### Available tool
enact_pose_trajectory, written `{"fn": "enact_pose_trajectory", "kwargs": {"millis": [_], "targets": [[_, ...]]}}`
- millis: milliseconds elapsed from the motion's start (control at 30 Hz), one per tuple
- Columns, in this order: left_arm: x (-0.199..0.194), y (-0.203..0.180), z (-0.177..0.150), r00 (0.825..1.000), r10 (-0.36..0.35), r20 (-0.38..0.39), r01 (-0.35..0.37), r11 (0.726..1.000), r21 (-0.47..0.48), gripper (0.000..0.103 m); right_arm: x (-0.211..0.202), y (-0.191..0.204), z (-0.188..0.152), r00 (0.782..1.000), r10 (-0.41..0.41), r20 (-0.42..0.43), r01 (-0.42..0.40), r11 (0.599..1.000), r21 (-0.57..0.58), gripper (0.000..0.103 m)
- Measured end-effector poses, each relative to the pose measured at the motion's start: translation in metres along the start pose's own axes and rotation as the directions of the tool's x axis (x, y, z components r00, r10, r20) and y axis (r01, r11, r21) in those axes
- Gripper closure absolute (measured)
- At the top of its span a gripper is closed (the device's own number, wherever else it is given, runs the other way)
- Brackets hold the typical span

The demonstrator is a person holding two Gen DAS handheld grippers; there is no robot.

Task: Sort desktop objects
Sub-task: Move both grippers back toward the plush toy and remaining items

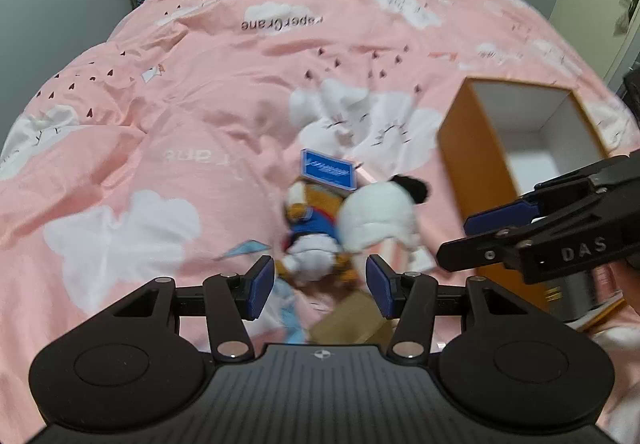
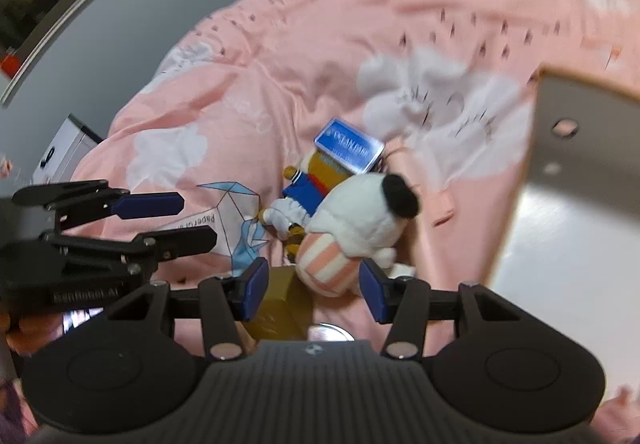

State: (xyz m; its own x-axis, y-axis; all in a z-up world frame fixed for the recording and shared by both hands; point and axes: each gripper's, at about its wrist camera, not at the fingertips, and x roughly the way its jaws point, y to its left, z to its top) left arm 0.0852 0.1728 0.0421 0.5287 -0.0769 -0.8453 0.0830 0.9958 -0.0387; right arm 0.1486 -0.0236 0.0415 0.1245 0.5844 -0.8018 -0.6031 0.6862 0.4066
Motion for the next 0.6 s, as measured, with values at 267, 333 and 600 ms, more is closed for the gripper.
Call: {"fn": "enact_pose_trajectory", "kwargs": {"millis": [267, 333, 600], "targets": [[0.035, 0.018, 0.006, 0.998, -0.013, -0.061, 0.017, 0.998, 0.068, 0.044, 0.057, -0.014, 0.021, 0.992, -0.079, -0.093, 0.092, 0.985, 0.143, 0.050], [0.043, 0.021, 0.009, 0.997, -0.019, -0.072, 0.024, 0.997, 0.078, 0.045, 0.064, -0.018, 0.023, 0.989, -0.099, -0.108, 0.115, 0.982, 0.150, 0.048], [0.061, 0.027, 0.015, 0.993, -0.059, -0.098, 0.067, 0.994, 0.081, 0.045, 0.080, -0.028, 0.027, 0.989, -0.071, -0.129, 0.092, 0.983, 0.162, 0.033]]}}
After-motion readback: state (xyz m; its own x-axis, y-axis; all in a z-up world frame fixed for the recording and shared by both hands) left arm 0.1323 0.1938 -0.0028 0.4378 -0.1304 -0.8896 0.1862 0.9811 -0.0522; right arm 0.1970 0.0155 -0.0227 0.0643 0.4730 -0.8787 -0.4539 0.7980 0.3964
